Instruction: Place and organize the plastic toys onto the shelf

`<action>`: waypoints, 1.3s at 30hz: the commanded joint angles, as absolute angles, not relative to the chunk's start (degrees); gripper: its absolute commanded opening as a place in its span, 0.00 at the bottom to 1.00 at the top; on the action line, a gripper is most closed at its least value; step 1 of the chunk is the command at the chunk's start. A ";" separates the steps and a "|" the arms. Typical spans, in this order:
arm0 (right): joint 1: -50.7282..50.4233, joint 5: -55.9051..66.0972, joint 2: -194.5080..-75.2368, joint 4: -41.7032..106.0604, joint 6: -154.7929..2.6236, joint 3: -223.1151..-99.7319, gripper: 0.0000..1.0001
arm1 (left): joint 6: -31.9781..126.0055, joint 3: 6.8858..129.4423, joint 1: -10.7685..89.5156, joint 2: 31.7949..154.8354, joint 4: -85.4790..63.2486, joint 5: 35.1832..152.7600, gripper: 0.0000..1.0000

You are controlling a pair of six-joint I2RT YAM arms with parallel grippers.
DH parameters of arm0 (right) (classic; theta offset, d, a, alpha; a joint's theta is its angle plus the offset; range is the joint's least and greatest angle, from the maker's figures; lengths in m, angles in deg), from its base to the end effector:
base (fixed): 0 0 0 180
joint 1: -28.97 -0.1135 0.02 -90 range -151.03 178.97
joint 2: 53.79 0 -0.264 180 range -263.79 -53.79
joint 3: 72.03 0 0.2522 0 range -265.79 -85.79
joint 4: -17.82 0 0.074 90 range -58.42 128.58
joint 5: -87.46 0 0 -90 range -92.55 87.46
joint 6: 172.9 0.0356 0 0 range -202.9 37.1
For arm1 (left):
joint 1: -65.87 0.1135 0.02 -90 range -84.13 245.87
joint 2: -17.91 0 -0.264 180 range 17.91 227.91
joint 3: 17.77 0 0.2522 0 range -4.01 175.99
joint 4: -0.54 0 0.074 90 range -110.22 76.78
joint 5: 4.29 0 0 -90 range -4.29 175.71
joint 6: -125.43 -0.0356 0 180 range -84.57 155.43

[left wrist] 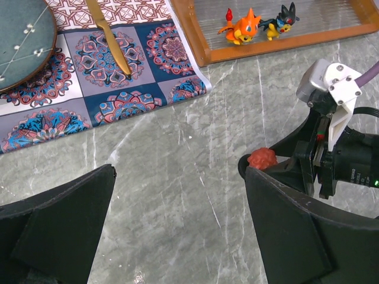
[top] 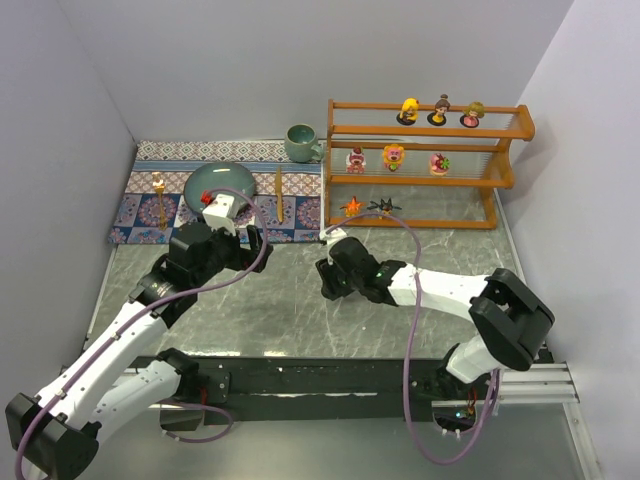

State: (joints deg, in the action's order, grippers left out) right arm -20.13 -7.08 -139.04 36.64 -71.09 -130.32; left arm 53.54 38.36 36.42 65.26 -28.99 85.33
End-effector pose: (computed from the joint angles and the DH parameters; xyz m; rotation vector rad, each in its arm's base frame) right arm 0.1981 0.2244 0.1838 -0.7326 2.2924 0.4133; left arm 0.1681 -0.0946 0.3073 0.1903 1.9628 -0.5431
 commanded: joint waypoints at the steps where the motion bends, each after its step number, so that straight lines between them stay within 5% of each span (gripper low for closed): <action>1: -22.44 -12.20 -137.82 32.03 -67.70 -128.25 0.57 | 53.28 38.36 36.34 65.02 -28.34 85.01 0.97; 6: -24.64 -16.69 -136.15 28.16 -62.87 -125.61 0.78 | 53.36 38.53 36.34 65.54 -28.51 85.18 0.97; 9: -26.83 -21.78 -135.10 25.00 -59.63 -123.50 0.81 | 53.45 38.53 36.34 65.72 -28.60 84.83 0.97; 19: -34.92 -45.50 -134.47 13.13 -49.15 -117.25 0.81 | 53.89 38.62 36.34 65.90 -29.21 83.43 0.97; 39: -35.01 -47.28 -143.52 3.02 -47.39 -116.81 0.69 | 53.89 38.97 36.34 66.42 -29.92 82.81 0.97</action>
State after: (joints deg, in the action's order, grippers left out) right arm -34.90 -44.15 -141.69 5.39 -48.40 -115.15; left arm 53.72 38.36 36.42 66.27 -30.56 83.45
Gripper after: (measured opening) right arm 0.694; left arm 0.969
